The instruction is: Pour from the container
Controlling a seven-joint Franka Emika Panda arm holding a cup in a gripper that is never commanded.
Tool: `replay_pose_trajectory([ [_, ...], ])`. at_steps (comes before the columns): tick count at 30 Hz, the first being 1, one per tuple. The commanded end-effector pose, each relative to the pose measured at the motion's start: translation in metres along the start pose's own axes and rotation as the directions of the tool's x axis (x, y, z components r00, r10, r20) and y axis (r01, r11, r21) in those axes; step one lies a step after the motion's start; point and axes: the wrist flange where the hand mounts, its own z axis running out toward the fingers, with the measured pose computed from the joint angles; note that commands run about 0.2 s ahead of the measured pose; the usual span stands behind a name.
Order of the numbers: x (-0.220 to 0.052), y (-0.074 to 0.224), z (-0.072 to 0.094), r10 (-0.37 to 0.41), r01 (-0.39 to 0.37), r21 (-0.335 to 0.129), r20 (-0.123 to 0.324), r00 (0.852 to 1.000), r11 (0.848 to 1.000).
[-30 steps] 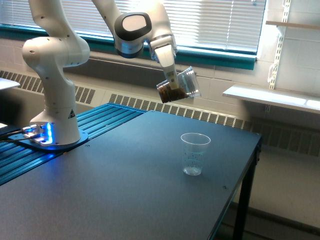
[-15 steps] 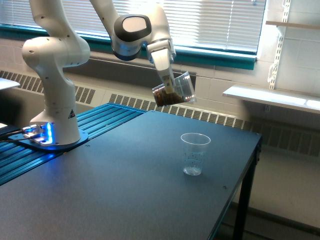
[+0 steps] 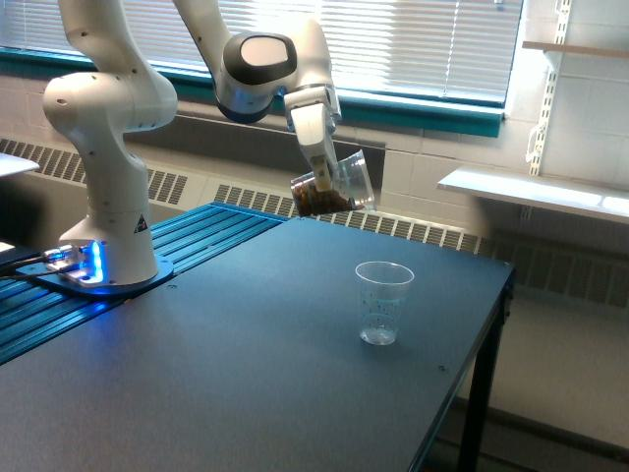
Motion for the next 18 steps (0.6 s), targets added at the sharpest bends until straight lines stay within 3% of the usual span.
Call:
replay_pose_trajectory([
  [1,-0.002,-0.004,0.001,0.011,-0.011,-0.019,-0.001,1.000,1.000],
  [18,-0.006,-0.021,0.004,-0.006,0.006,-0.055,0.001,1.000,0.998],
])
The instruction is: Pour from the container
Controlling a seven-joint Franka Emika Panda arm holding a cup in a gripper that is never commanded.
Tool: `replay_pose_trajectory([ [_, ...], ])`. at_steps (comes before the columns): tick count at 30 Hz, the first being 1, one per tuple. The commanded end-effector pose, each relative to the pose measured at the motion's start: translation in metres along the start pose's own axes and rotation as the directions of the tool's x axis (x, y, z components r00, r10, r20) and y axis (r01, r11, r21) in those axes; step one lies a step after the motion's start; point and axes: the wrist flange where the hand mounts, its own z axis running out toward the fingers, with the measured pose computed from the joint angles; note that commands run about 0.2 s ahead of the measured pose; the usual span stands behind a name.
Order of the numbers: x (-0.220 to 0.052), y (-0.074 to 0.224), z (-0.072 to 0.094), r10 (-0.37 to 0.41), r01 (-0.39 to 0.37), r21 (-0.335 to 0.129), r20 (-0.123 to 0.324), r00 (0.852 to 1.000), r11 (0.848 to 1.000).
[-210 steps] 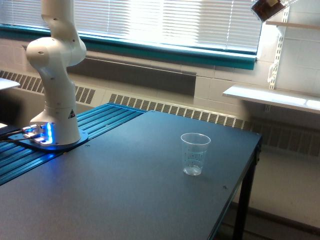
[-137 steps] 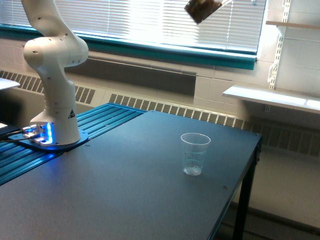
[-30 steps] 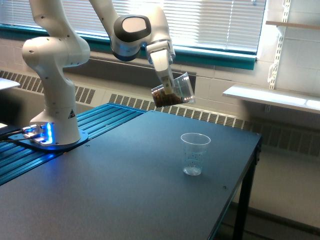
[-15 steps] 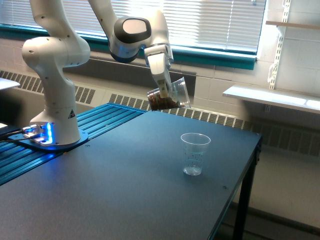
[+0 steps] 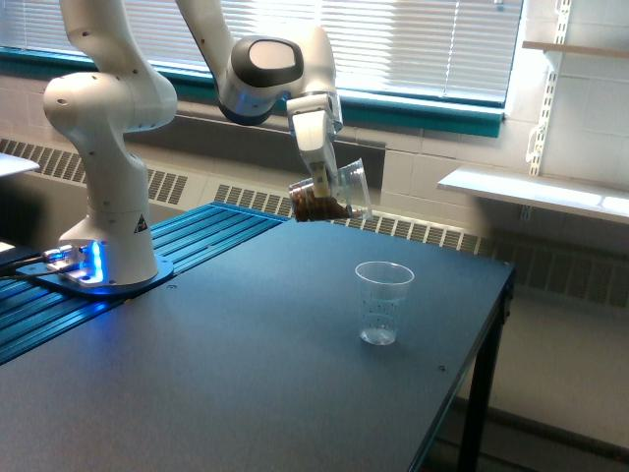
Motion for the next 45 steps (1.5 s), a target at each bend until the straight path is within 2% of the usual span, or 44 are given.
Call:
replay_pose_trajectory([
  [1,0.001,-0.012,-0.003,0.005,-0.005,-0.006,-0.012,1.000,1.000],
  [28,-0.005,-0.024,0.018,-0.009,0.009,-0.062,-0.002,1.000,0.998],
  [45,-0.007,-0.032,0.023,-0.036,0.036,-0.102,-0.001,0.999,0.994],
])
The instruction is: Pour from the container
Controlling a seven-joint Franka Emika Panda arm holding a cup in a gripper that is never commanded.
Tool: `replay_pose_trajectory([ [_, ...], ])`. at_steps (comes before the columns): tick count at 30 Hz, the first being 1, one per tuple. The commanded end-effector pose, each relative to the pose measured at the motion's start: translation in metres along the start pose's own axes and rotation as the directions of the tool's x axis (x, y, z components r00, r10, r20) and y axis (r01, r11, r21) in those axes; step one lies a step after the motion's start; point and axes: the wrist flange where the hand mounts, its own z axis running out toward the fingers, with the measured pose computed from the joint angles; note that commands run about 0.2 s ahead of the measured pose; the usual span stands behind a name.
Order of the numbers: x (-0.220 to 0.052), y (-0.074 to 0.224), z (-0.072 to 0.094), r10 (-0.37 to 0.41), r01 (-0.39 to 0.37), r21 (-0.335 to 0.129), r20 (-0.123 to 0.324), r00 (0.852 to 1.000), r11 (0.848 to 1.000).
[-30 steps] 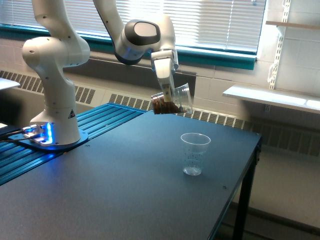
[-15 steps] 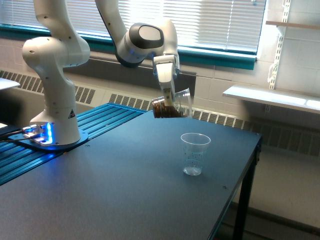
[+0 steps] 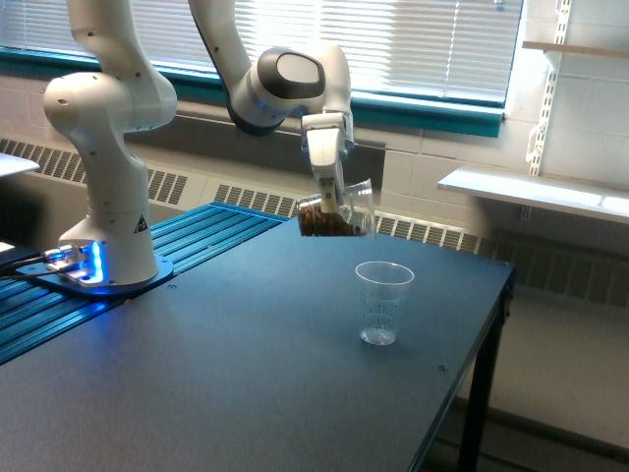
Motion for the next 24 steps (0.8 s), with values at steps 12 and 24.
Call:
replay_pose_trajectory([
  [12,-0.001,-0.018,-0.004,-0.031,0.031,-0.029,-0.018,0.999,0.999],
  [24,-0.006,-0.020,0.001,-0.043,0.042,-0.057,-0.013,0.999,0.997],
])
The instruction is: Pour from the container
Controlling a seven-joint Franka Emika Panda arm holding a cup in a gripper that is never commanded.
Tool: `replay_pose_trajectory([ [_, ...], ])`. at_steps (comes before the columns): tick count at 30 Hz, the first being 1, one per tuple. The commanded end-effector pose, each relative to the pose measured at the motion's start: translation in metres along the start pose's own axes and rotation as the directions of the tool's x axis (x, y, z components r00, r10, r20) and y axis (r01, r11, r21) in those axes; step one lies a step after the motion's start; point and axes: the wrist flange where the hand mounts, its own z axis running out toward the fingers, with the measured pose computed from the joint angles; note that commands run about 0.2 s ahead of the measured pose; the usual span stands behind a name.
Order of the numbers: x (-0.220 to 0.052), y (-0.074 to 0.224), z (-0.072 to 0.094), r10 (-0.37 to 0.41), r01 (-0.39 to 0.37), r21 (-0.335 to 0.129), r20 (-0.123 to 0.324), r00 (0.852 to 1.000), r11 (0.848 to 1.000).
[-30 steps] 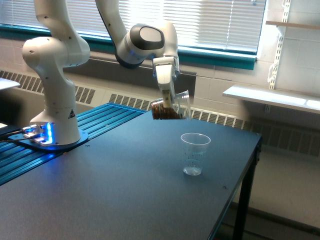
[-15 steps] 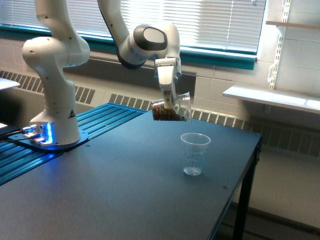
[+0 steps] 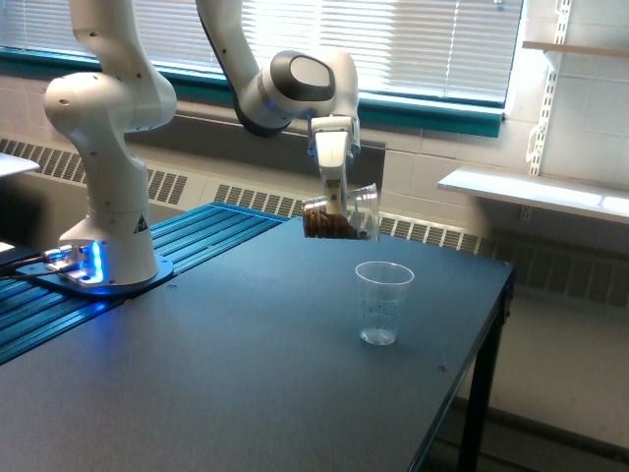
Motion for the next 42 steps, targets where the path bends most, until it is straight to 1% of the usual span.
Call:
replay_pose_trajectory([
  [1,-0.001,-0.003,0.000,0.001,-0.001,-0.017,-0.010,1.000,1.000],
  [17,0.000,-0.012,0.000,-0.016,0.016,-0.035,-0.012,1.000,0.999],
  [28,0.001,-0.021,-0.003,-0.039,0.038,-0.065,-0.016,0.999,0.997],
  [42,-0.002,-0.010,0.004,-0.041,0.040,-0.096,-0.009,0.999,0.995],
])
